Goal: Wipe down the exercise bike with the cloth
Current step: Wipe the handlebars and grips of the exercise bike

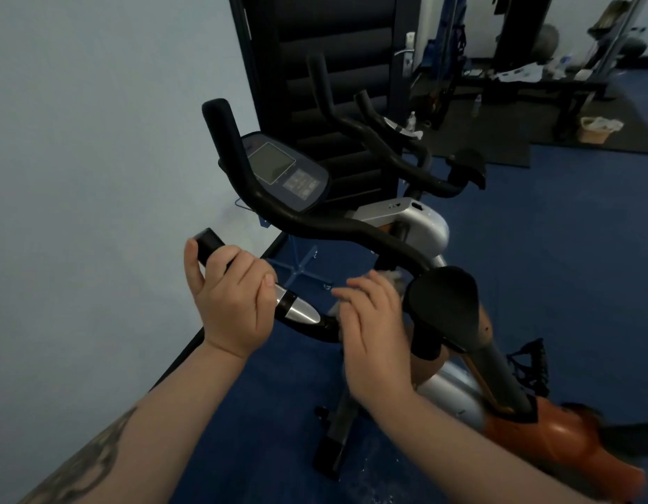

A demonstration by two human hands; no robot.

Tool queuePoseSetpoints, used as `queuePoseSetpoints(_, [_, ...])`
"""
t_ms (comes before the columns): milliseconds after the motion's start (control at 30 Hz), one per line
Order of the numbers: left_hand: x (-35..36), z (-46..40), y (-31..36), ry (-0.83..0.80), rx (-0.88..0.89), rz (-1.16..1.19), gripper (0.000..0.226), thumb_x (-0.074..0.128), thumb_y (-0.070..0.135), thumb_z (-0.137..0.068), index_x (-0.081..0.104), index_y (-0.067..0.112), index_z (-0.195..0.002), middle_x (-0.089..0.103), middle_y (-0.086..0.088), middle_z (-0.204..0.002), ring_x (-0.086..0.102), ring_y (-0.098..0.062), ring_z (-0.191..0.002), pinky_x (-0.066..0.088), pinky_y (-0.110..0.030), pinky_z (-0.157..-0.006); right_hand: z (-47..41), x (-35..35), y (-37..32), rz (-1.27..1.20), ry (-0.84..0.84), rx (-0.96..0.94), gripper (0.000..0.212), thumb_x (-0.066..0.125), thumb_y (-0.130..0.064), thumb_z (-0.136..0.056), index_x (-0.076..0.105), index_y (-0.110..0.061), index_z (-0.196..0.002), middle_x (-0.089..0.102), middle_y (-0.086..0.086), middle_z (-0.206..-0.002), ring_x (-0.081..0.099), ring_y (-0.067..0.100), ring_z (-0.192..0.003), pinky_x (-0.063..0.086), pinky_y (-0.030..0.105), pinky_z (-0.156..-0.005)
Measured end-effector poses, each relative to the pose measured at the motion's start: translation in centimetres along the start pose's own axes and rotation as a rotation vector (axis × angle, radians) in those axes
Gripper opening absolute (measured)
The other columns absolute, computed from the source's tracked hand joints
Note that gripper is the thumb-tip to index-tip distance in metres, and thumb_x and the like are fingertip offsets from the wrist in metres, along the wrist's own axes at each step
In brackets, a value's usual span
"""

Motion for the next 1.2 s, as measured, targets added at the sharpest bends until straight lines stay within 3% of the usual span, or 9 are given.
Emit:
queuePoseSetpoints(133, [-0.1,0.0,0.1,-0.006,-0.008,-0.003,0.045,0.029,0.023,-0.097,0.058,0.015,-0.065,0.058,0.003,-0.069,0.052,-0.021,-0.092,0.006,-0.046,-0.118,0.0,-0.2,-0.2,0.078,-0.124,-0.115,0.033,0.039,-0.027,-0.102,0.061,-0.019,-0.125,0.051,-0.008,-0.131,0.026,0.004,-0.138,0.016,0.022,-0.116])
queuePoseSetpoints(433, [-0.4,0.0,0.4,-0.140,-0.025,-0.030,0.048,0.024,0.025,-0.100,0.059,0.015,-0.070,0.059,0.002,-0.076,0.051,-0.021,-0.098,0.005,-0.046,-0.118,2.9,1.4,-3.5,0.113,-0.216,-0.036,0.059,0.014,-0.050,-0.097,0.023,-0.026,-0.151,0.022,-0.018,-0.151,-0.001,-0.004,-0.142,-0.001,0.021,-0.118])
queuePoseSetpoints(500, [-0.5,-0.2,0.4,-0.189,0.006,-0.037,0.046,0.025,0.024,-0.100,0.060,0.015,-0.072,0.061,0.002,-0.079,0.052,-0.021,-0.101,0.005,-0.046,-0.118,2.1,1.1,-3.7,0.105,-0.303,-0.076,0.055,0.017,-0.047,-0.100,0.019,-0.029,-0.152,0.024,-0.019,-0.152,0.006,-0.005,-0.142,0.001,0.021,-0.119])
queuePoseSetpoints(633, [-1.3,-0.8,0.4,-0.270,0.096,0.001,0.041,0.031,0.027,-0.101,0.066,0.017,-0.082,0.066,0.002,-0.114,0.051,-0.019,-0.120,0.008,-0.040,-0.117,1.6,-1.1,-2.1,0.332,-0.329,-0.291,0.042,0.034,-0.032,-0.102,0.045,-0.023,-0.142,0.049,-0.008,-0.142,0.039,0.010,-0.136,0.022,0.034,-0.116])
queuePoseSetpoints(733, [-2.0,-1.9,-1.2,-0.270,-0.009,-0.002,0.026,0.044,0.028,-0.094,0.064,0.015,-0.105,0.050,-0.007,-0.142,0.036,-0.025,-0.137,0.012,-0.036,-0.117,2.3,-0.2,-2.4,0.370,-0.169,-0.242,0.045,0.035,-0.032,-0.096,0.059,-0.014,-0.129,0.063,0.001,-0.120,0.051,0.022,-0.118,0.033,0.041,-0.108])
queuePoseSetpoints(867, [-2.0,-3.2,-3.4,-0.351,-0.179,0.136,0.044,0.046,0.031,-0.094,0.051,0.008,-0.131,0.046,-0.009,-0.144,0.038,-0.027,-0.136,0.019,-0.036,-0.118,0.9,2.2,-6.0,0.383,-0.055,-0.229,0.033,0.052,-0.027,-0.092,0.064,-0.012,-0.120,0.065,0.000,-0.095,0.060,0.019,-0.081,0.053,0.034,-0.073])
queuePoseSetpoints(933, [-1.9,-3.1,-3.4,-0.401,-0.189,0.218,0.046,0.043,0.033,-0.097,0.051,0.005,-0.132,0.053,-0.008,-0.136,0.048,-0.026,-0.128,0.034,-0.041,-0.111,-0.3,3.3,-7.5,0.416,-0.132,-0.255,0.038,0.064,-0.026,-0.089,0.061,-0.011,-0.123,0.065,0.002,-0.101,0.062,0.019,-0.079,0.053,0.032,-0.067])
queuePoseSetpoints(1133, [-2.1,-2.9,-3.9,-0.515,-0.283,0.443,0.047,0.039,0.040,-0.099,0.048,0.016,-0.137,0.051,0.003,-0.139,0.046,-0.012,-0.130,0.038,-0.035,-0.110,-0.4,2.5,-5.5,0.493,-0.321,-0.262,0.044,0.036,-0.041,-0.099,0.047,-0.017,-0.135,0.063,0.001,-0.105,0.061,0.021,-0.081,0.049,0.036,-0.069])
queuePoseSetpoints(1200, [-2.2,-2.9,-4.0,-0.529,-0.301,0.507,0.043,0.040,0.038,-0.100,0.046,0.021,-0.139,0.049,0.007,-0.142,0.043,-0.006,-0.132,0.035,-0.028,-0.111,0.0,2.6,-6.2,0.673,-0.339,-0.316,0.027,0.069,-0.030,-0.085,0.063,-0.015,-0.107,0.063,0.002,-0.093,0.058,0.019,-0.064,0.043,0.033,-0.050])
Point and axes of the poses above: each hand's wrist, its own z-axis away from the middle knuckle, its own x-axis out of the palm, y = z × x, the point moved 7 cm from there along -z, towards the middle knuckle
